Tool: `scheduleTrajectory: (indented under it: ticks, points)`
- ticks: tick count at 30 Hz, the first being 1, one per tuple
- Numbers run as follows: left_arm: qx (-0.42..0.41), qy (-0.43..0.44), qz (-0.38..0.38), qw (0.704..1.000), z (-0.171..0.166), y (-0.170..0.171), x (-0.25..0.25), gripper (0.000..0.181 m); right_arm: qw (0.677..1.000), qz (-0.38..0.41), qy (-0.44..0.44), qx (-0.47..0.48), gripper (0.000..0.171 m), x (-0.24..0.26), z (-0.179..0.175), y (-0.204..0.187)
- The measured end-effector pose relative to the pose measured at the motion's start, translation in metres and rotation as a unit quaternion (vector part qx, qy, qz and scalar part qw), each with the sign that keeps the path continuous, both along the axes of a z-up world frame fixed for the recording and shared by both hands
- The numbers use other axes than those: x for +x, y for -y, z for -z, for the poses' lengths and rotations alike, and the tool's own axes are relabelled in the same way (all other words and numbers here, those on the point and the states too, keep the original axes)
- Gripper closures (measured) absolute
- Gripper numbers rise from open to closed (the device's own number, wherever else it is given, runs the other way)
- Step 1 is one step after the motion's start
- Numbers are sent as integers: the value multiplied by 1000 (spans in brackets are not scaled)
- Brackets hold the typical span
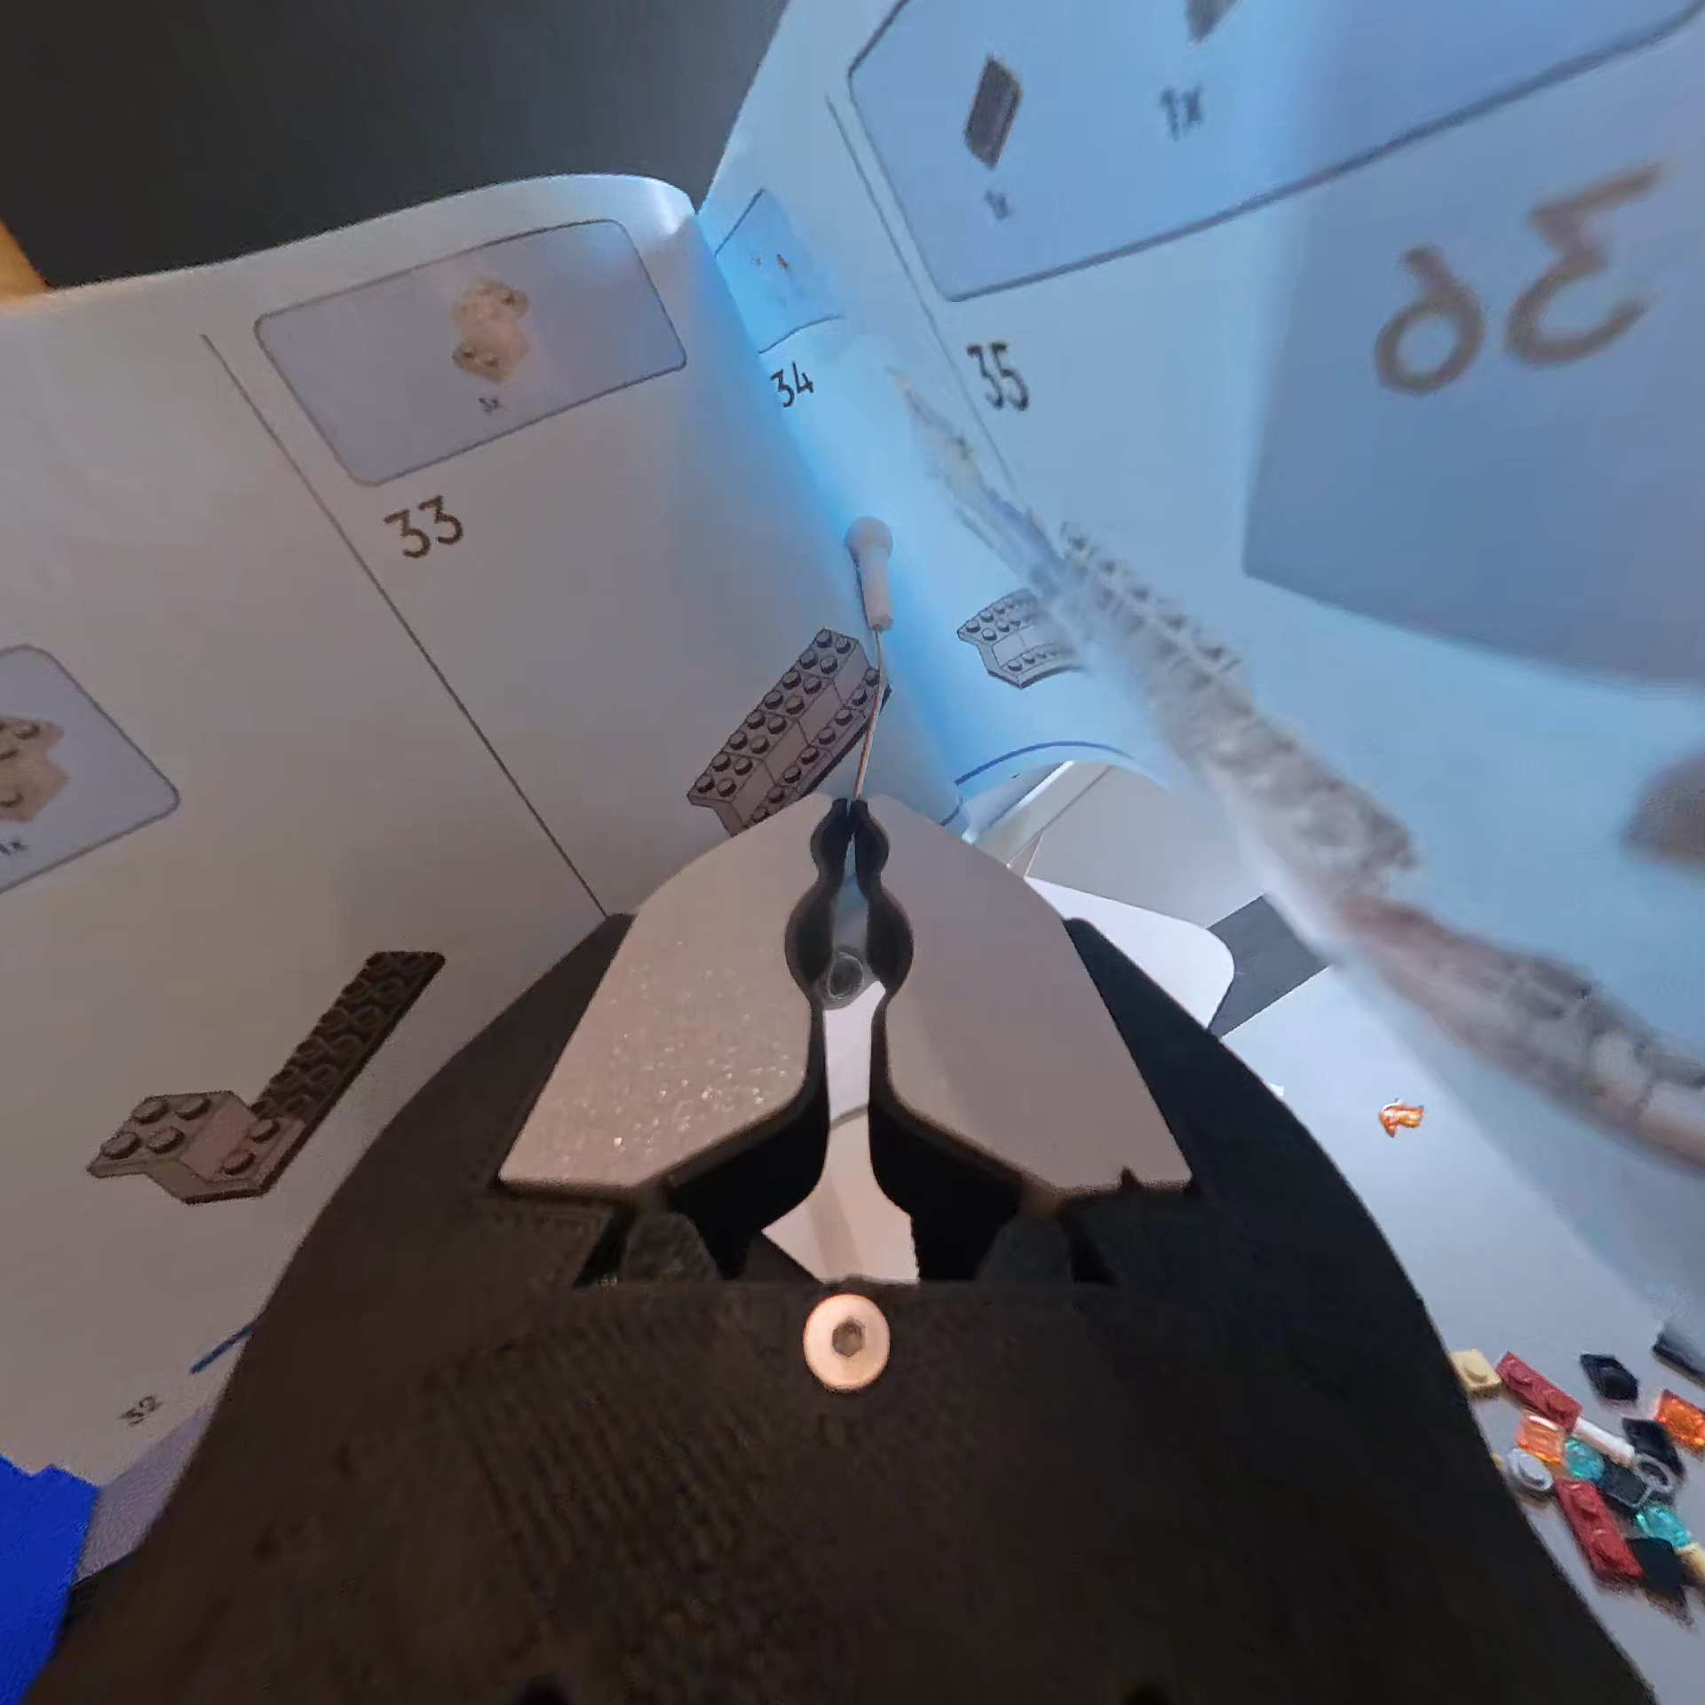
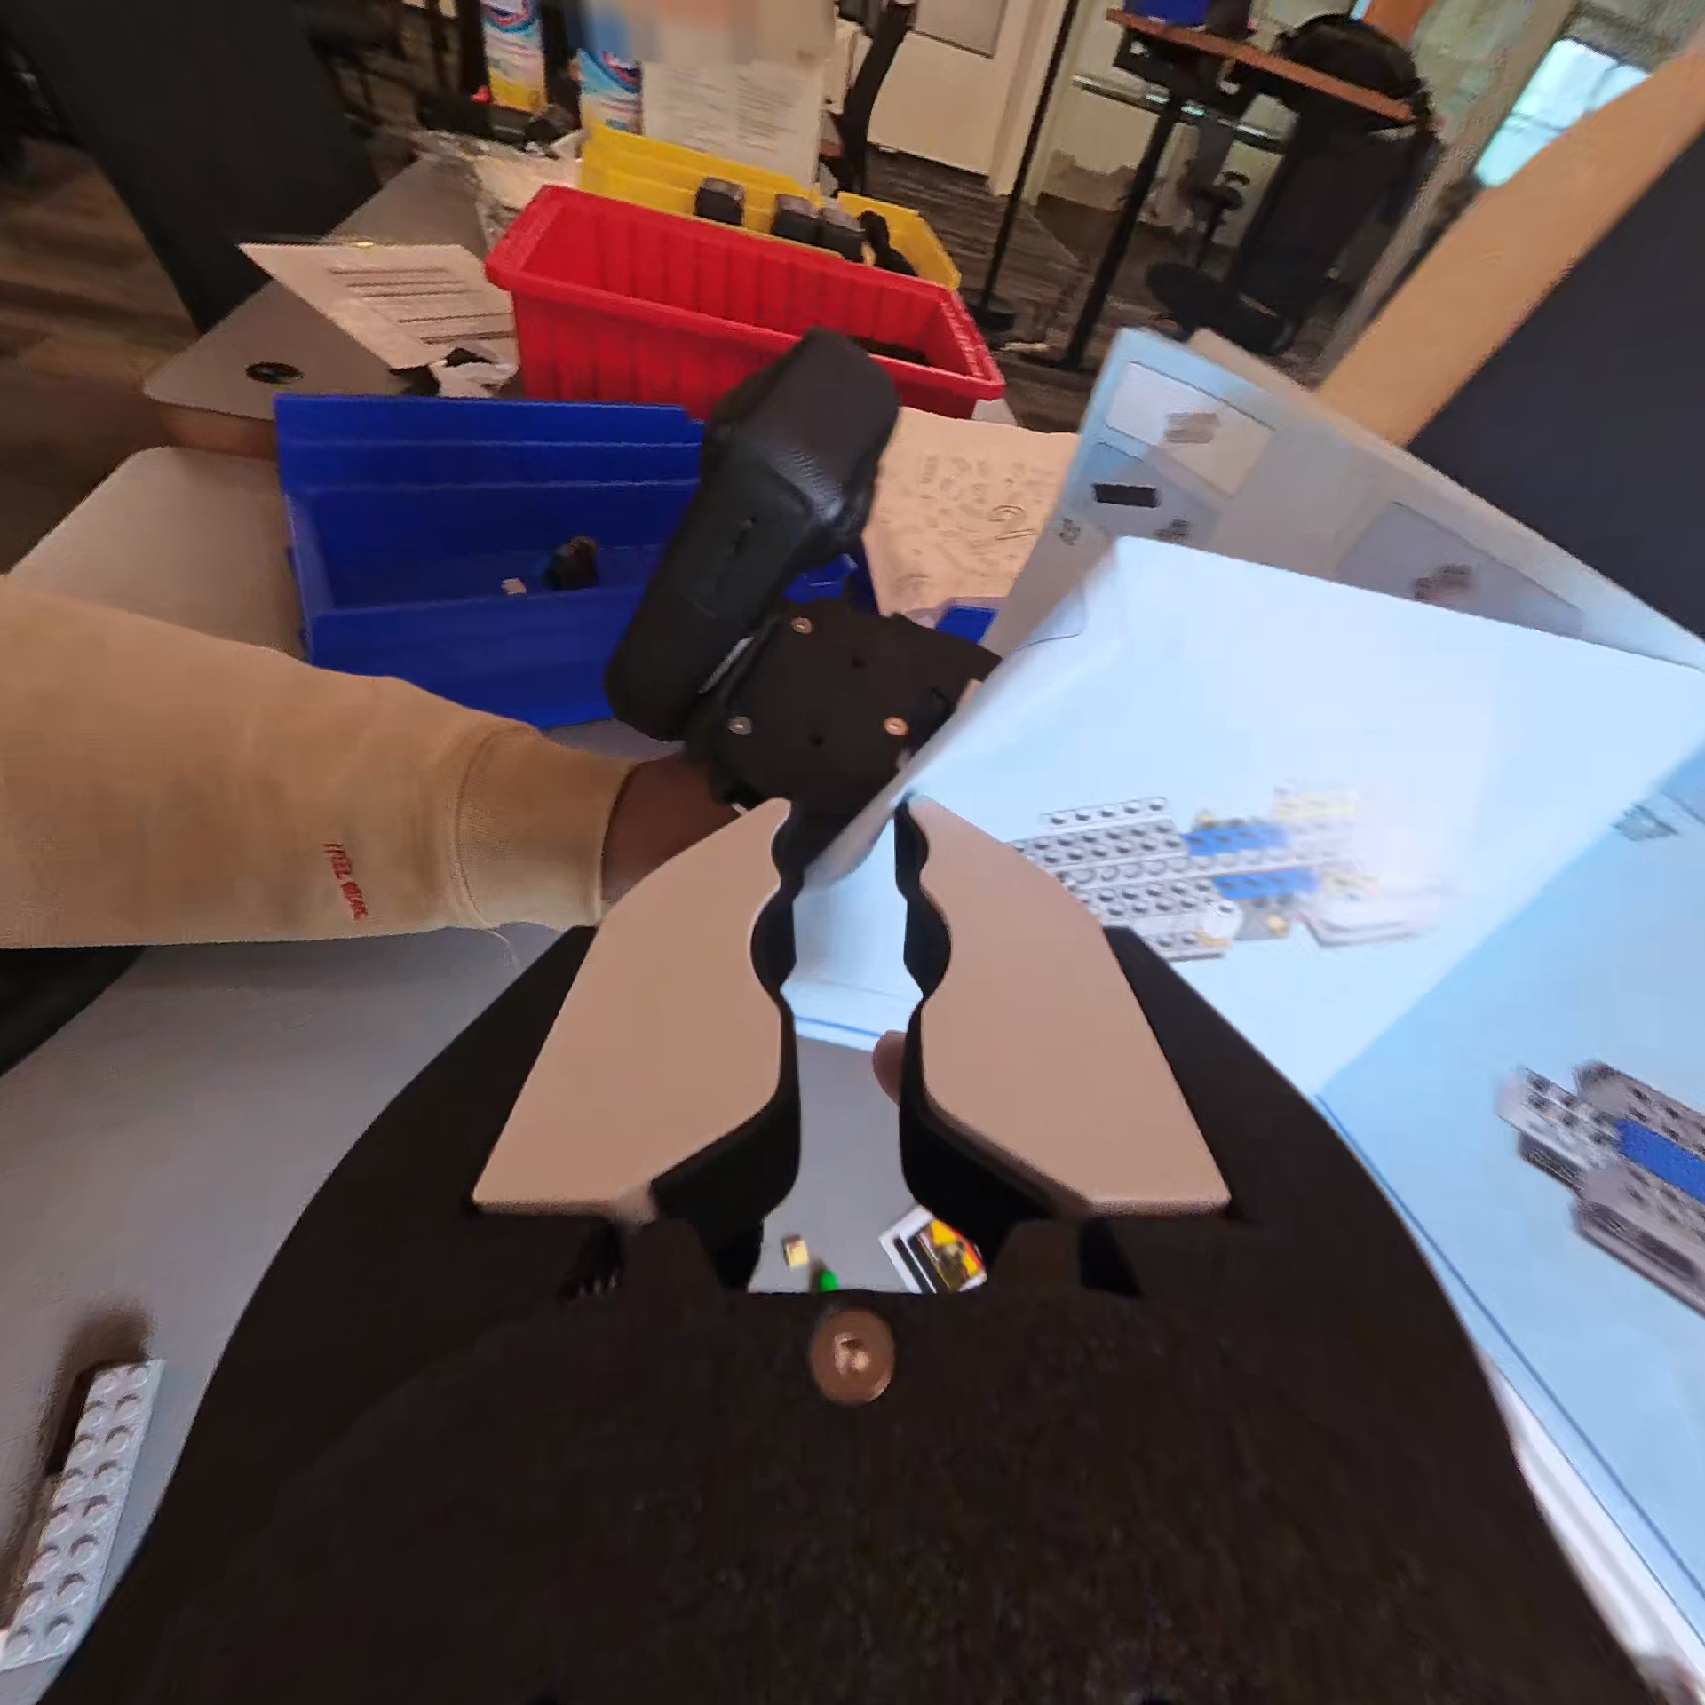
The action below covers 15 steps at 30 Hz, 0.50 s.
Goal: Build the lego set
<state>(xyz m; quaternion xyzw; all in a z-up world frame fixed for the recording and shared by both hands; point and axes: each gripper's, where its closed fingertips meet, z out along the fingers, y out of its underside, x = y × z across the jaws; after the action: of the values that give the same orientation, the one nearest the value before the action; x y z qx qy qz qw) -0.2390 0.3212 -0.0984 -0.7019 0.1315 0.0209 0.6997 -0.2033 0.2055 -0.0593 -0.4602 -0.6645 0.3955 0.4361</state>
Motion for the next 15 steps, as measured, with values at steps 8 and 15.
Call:
scheduleTrajectory:
  ticks: [8,15]
  points:
    - [-4,66,37,997,0,-2,0,179,984,-112,-69,-117,143,30,-43,9]
    - [13,106,45,993,0,-2,0,179,969,239,-24,63,158,68,3,-179]
